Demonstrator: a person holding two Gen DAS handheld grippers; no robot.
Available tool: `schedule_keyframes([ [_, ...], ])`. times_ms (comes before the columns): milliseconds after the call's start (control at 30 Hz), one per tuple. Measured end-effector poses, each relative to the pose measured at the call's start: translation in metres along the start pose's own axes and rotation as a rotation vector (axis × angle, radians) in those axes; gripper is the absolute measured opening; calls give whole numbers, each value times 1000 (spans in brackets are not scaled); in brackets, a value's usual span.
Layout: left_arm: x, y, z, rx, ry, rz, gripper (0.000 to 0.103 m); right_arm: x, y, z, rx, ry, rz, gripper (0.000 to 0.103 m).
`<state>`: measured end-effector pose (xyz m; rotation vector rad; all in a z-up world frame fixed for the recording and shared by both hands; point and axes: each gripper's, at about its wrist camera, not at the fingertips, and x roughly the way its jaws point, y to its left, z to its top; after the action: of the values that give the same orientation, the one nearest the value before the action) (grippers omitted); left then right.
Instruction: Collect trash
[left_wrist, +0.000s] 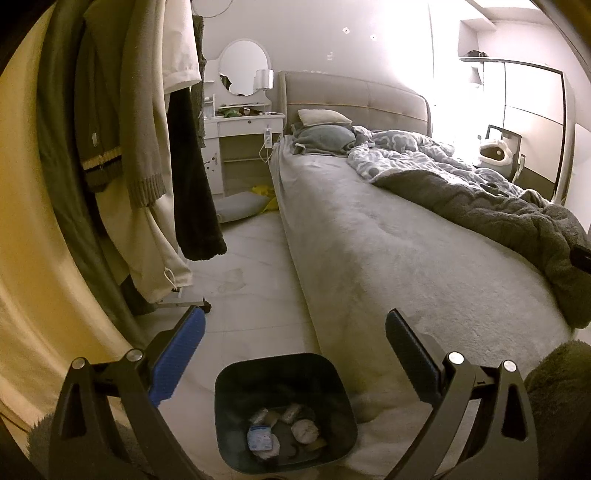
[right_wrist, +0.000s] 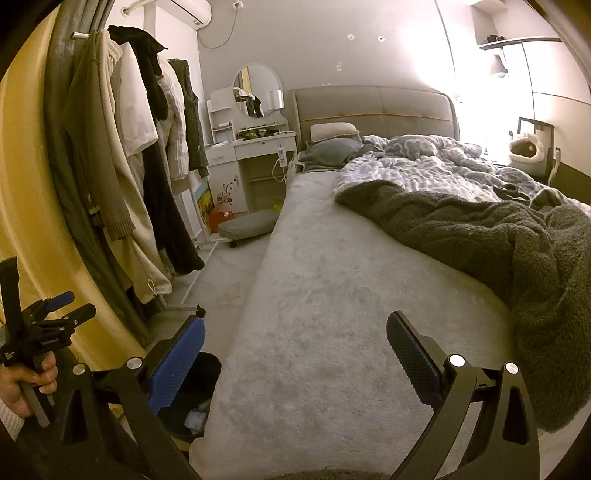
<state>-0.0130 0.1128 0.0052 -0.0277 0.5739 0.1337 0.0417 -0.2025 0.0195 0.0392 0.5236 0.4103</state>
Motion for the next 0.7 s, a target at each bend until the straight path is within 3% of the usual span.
schedule_keyframes([
  [700,0,0,0,0,1,-1,100,0,0,1,-2,1,0,100],
])
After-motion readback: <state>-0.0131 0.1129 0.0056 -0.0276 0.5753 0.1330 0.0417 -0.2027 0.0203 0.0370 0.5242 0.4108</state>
